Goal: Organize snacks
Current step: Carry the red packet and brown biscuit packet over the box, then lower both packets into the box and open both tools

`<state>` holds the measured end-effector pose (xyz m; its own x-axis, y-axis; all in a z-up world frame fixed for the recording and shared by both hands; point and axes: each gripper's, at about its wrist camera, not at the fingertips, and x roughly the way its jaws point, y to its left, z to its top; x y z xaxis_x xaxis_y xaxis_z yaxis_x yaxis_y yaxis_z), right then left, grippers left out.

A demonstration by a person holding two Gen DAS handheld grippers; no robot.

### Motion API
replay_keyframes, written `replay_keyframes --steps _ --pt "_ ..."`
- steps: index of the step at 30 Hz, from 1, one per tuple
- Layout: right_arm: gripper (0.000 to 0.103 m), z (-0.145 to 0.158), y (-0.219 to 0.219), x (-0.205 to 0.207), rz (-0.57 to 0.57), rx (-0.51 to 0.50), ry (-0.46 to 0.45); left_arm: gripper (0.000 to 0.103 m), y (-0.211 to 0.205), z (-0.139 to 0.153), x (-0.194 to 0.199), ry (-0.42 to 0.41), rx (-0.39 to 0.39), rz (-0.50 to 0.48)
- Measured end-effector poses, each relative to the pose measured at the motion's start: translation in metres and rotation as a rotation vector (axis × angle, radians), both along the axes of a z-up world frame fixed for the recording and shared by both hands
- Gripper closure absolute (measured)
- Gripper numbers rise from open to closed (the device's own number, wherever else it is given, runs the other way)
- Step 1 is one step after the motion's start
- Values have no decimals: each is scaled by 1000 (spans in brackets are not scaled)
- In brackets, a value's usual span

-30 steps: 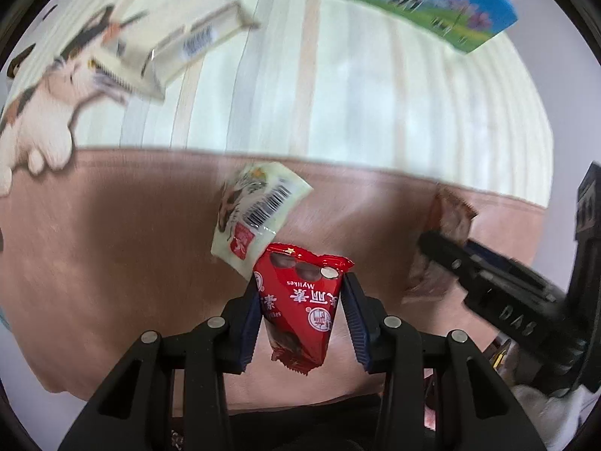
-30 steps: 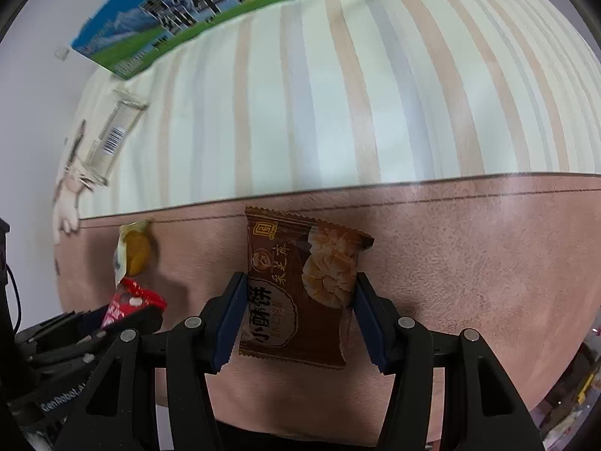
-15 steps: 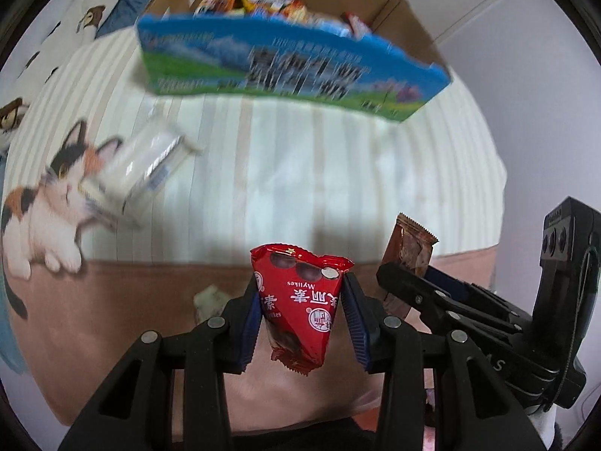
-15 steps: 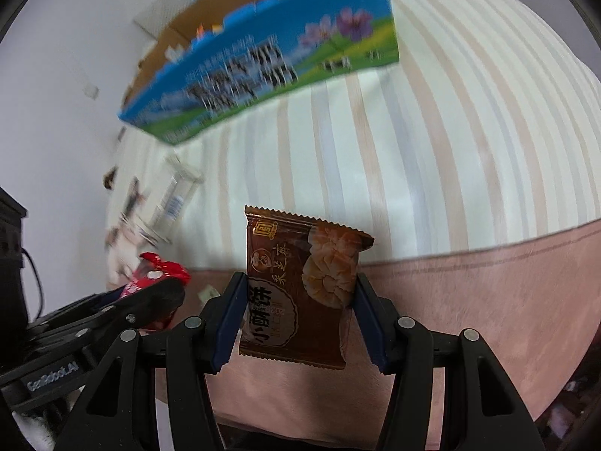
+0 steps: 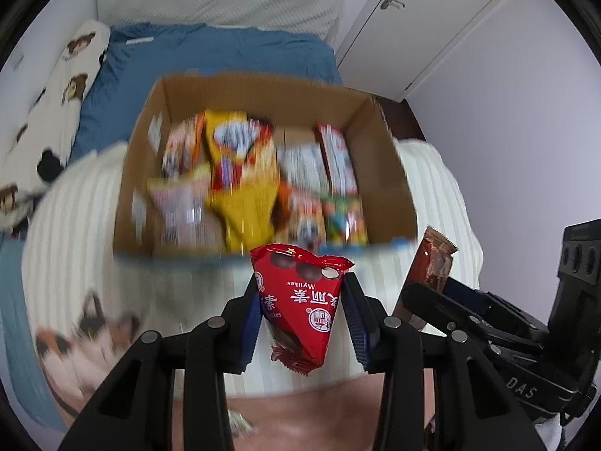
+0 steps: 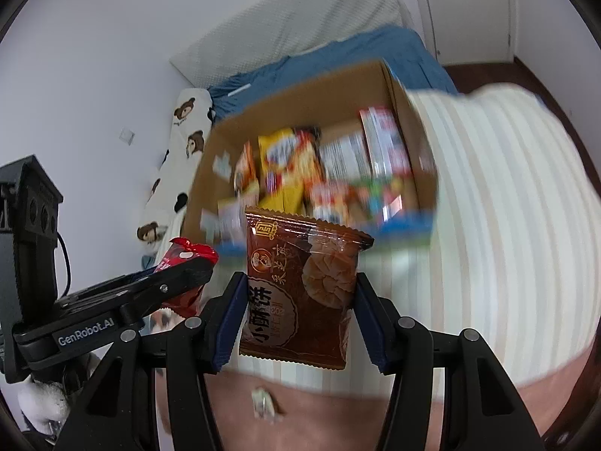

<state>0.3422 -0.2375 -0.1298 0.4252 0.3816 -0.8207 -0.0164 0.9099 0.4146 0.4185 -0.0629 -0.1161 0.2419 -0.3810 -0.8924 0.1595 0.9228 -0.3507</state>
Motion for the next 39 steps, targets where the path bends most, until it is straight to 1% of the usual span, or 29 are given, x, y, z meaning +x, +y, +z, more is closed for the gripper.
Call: replay_keyframes --steps 2,4,7,8,10,12,13,16,18,19,20,21,22,23,24,29,33,36,39 --pt "44 11 3 36 14 -42 -23 65 -4 3 31 -8 15 3" --pt "44 15 5 65 20 -67 -29 65 -9 2 68 4 23 6" --pt "44 9 11 117 38 -121 -13 65 -18 -10 115 49 30 -5" --pt "44 3 12 138 47 -144 8 65 -22 -17 129 69 34 -15" --pt "44 -7 10 168 50 -162 38 65 -27 -31 158 110 29 -14" --pt "44 -18 9 187 55 -182 61 65 -30 -46 181 159 15 -13" --pt "44 -24 9 198 59 -187 72 65 -33 -56 193 189 21 -14" --pt "44 -42 8 226 64 -181 109 65 -37 -82 220 258 39 -20" --pt "43 -58 8 246 84 -151 160 64 -37 -98 232 303 43 -9" --pt "40 -65 10 251 84 -151 181 59 -37 -105 237 320 53 -9" --pt "29 -73 10 258 87 -156 211 53 -37 -112 241 326 77 -9" --pt "15 -78 9 263 87 -162 223 38 -37 -114 243 318 91 -13" --pt "11 -82 10 265 85 -175 226 24 -37 -116 244 312 102 -15" --pt "10 -84 9 268 79 -193 227 19 -37 -116 244 302 106 -13" --pt "10 -87 9 270 78 -191 228 17 -36 -118 243 296 102 -13" --pt "10 -92 5 270 74 -198 241 17 -29 -119 240 288 107 5" --pt "8 -91 3 262 58 -219 244 17 -26 -106 230 263 110 15" --pt "8 -88 3 252 41 -228 257 17 -26 -97 220 236 152 15" --pt "8 -84 4 240 33 -246 254 17 -24 -85 206 192 220 15"
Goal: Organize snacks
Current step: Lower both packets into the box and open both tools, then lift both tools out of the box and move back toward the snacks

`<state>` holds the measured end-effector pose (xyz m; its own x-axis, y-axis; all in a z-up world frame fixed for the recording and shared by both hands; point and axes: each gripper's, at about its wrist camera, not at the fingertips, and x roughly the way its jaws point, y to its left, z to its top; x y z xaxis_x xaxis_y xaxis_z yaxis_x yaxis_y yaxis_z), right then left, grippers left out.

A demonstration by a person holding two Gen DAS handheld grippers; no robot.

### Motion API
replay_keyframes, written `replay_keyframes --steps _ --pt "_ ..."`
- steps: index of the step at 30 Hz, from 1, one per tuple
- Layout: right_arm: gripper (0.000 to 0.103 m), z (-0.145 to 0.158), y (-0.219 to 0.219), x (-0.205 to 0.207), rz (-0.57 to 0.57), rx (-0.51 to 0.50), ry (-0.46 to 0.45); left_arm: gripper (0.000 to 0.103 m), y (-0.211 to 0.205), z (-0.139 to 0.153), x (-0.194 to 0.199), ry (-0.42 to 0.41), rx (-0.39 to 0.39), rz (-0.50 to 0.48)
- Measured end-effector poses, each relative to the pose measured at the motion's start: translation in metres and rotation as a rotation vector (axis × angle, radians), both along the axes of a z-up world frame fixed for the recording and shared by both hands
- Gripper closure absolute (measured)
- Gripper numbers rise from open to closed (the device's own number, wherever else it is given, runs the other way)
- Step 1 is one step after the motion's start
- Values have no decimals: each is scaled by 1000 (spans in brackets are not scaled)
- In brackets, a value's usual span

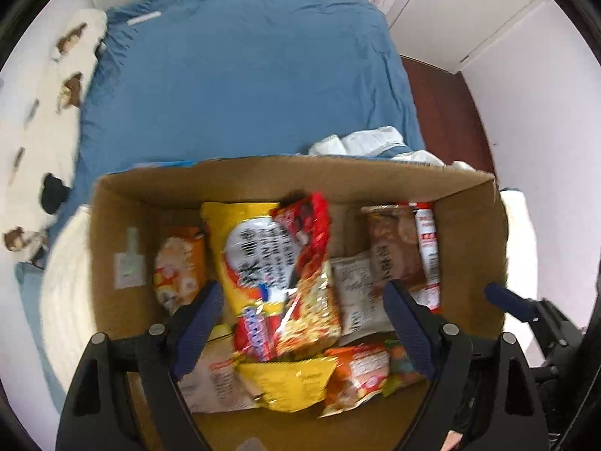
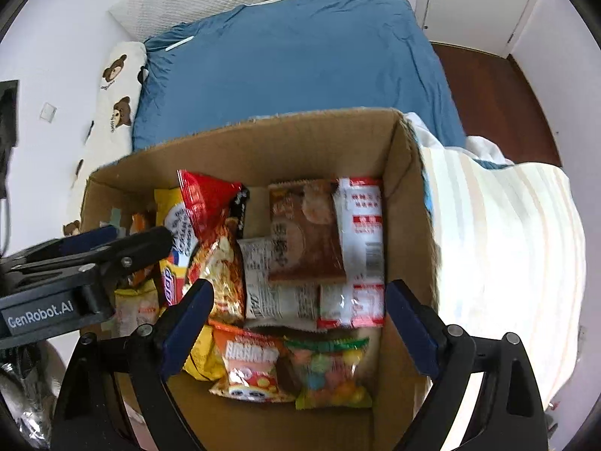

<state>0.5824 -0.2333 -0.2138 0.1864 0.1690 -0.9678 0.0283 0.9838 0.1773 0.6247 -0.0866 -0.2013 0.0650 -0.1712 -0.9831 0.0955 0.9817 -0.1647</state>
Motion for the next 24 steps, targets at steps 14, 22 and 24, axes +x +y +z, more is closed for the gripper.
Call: replay_keyframes --steps 14,22,24 --pt "8 37 4 -70 -13 -29 -68 17 23 44 -73 -117 53 8" --pt "8 66 14 -116 -4 -32 -139 17 31 85 -123 -231 60 6" --pt "8 77 15 -132 -7 -31 -173 17 35 97 -138 -271 54 14"
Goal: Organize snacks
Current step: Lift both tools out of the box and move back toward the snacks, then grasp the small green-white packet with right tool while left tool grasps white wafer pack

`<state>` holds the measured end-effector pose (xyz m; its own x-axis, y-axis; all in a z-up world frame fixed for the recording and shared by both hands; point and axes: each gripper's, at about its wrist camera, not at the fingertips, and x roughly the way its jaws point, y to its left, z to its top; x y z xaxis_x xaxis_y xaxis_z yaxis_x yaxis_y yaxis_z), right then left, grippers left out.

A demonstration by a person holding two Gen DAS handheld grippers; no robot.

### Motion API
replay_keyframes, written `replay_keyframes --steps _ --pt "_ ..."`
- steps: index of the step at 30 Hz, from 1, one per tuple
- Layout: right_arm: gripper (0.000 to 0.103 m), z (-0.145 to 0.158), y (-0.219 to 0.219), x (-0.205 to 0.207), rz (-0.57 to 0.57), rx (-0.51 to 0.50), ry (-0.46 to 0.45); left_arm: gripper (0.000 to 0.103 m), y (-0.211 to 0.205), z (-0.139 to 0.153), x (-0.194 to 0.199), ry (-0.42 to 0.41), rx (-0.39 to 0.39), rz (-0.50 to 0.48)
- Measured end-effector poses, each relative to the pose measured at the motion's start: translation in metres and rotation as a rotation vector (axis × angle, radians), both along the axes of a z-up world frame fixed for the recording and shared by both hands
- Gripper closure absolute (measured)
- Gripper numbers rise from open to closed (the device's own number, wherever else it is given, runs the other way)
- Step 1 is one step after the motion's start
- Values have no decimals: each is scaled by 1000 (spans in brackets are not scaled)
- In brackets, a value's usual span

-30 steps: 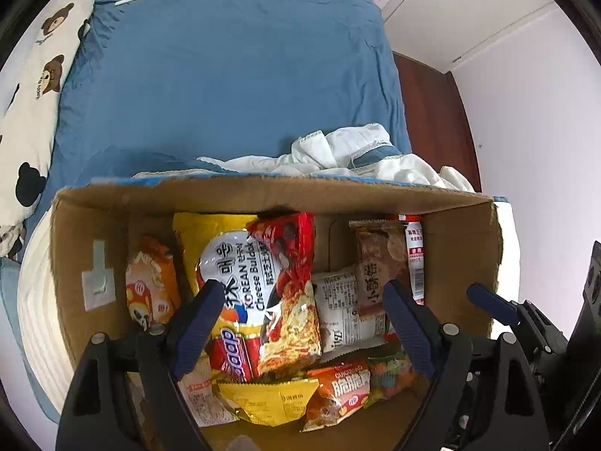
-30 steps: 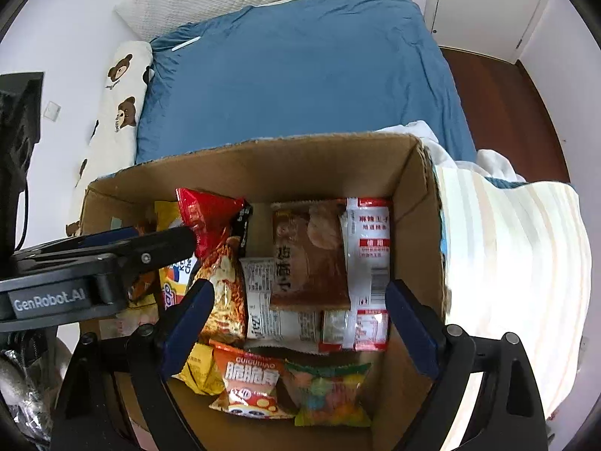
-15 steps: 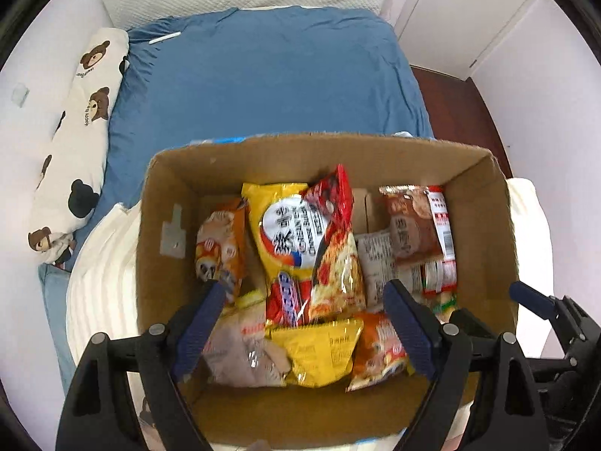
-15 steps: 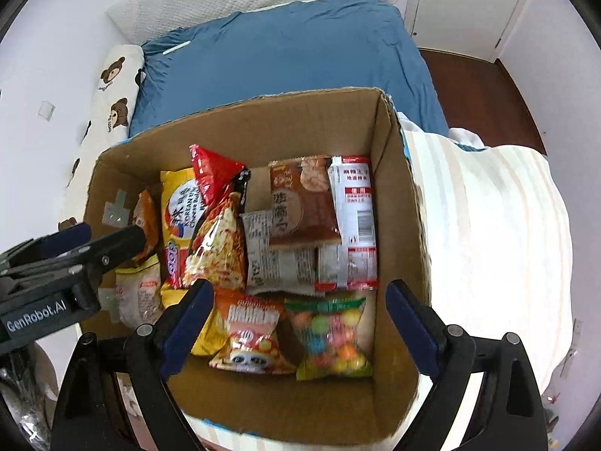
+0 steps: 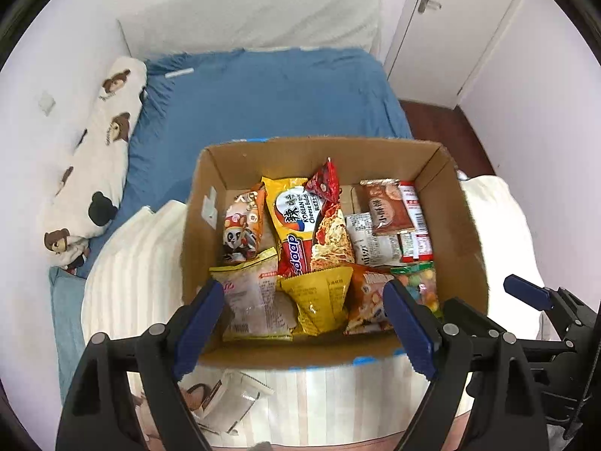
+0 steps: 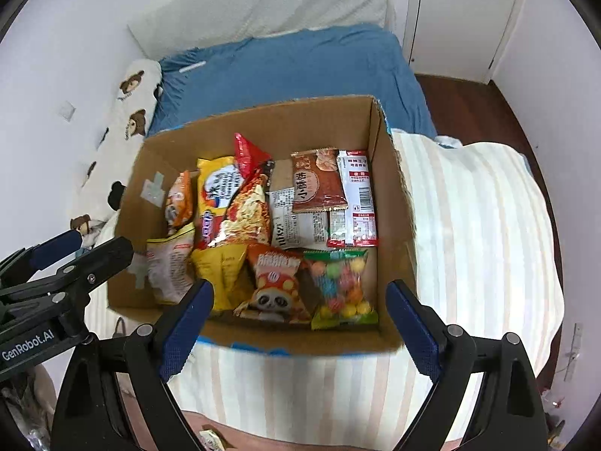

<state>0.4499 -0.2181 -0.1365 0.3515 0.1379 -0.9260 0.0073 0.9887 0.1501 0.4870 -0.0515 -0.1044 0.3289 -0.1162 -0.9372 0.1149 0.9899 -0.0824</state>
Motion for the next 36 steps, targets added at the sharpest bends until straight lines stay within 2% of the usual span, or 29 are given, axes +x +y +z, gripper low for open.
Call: replay_keyframes --steps 8,15,19,20,21,22,25,30,32,36 --pt "8 30 7 -72 -25 23 -111 16 15 35 -68 -132 -18 20" --pt "8 37 14 -132 -32 54 -168 17 33 44 -122 -177 -15 44" --pt "5 26 25 -158 -1 101 -138 16 51 38 -153 -170 -29 78" --pt "5 18 31 -168 15 126 -119 13 56 35 -160 -164 -26 88" --pt "5 12 35 -173 25 137 -106 3 67 28 -172 -158 -23 109" --pt "5 3 41 -180 38 147 -84 0 74 23 -180 -151 -26 119" --pt "5 -39 66 -198 71 190 19 0 99 -4 -206 -97 -15 171" --pt "5 -116 100 -217 94 242 199 0 145 -62 -243 44 19 294" --pt "5 -152 109 -225 55 284 286 0 159 -79 -256 84 30 332" --pt "5 -199 119 -239 -19 355 398 0 179 -104 -275 163 48 381"
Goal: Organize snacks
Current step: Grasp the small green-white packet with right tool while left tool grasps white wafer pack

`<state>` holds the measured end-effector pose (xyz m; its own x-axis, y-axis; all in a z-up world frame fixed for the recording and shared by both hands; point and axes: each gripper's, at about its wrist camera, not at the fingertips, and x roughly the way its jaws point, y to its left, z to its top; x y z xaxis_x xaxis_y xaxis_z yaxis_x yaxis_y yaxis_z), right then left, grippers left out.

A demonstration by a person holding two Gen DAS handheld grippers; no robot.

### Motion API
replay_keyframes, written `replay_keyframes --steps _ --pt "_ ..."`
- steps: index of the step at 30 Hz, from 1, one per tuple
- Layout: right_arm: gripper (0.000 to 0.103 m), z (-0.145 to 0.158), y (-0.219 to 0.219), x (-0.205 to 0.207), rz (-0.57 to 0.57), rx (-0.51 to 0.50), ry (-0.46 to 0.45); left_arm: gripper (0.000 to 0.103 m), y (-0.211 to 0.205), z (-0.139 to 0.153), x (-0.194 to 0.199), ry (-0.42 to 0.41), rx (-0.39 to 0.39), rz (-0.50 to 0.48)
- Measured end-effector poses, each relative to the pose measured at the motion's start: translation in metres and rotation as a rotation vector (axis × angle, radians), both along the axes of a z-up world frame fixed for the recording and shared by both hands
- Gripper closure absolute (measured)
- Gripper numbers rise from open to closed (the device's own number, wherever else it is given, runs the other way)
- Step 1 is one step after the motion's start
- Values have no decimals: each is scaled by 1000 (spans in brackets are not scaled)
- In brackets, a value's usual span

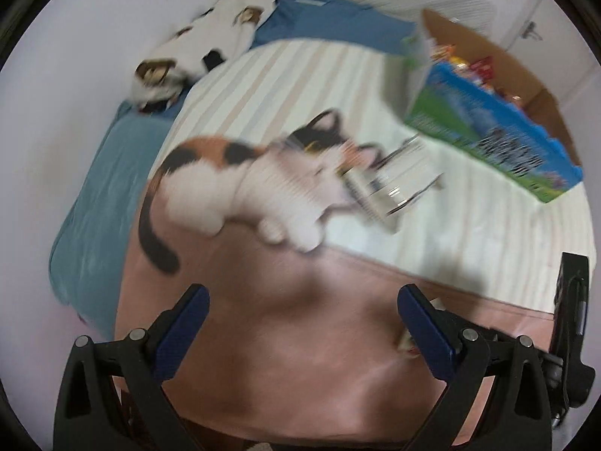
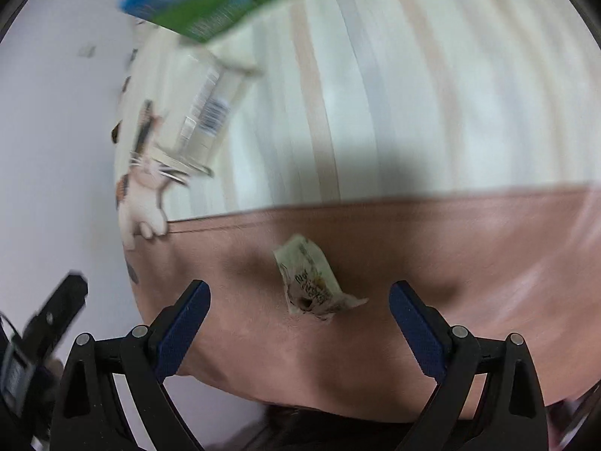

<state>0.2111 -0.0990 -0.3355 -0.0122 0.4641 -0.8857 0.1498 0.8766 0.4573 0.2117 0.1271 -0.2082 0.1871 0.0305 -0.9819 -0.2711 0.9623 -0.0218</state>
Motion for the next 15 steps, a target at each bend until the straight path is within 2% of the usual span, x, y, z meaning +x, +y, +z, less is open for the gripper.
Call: replay_keyframes --steps 2,5,7,8,11,15 --pt "8 -22 5 -3 -34 7 43 0 4 -6 -6 18 7 9" --pt "15 -38 11 -6 -51 -39 43 0 8 -16 -6 36 31 12" --pt "23 -40 15 -9 -57 -80 23 0 8 -20 -3 42 48 1" --pt "35 -39 16 -10 -56 -106 12 0 6 -22 -1 45 53 -9" --pt "39 -35 19 -14 -40 -126 -27 0 -1 -25 12 49 68 -58" --pt "43 -27 11 -20 -41 -119 -50 0 -19 -26 35 33 107 -170"
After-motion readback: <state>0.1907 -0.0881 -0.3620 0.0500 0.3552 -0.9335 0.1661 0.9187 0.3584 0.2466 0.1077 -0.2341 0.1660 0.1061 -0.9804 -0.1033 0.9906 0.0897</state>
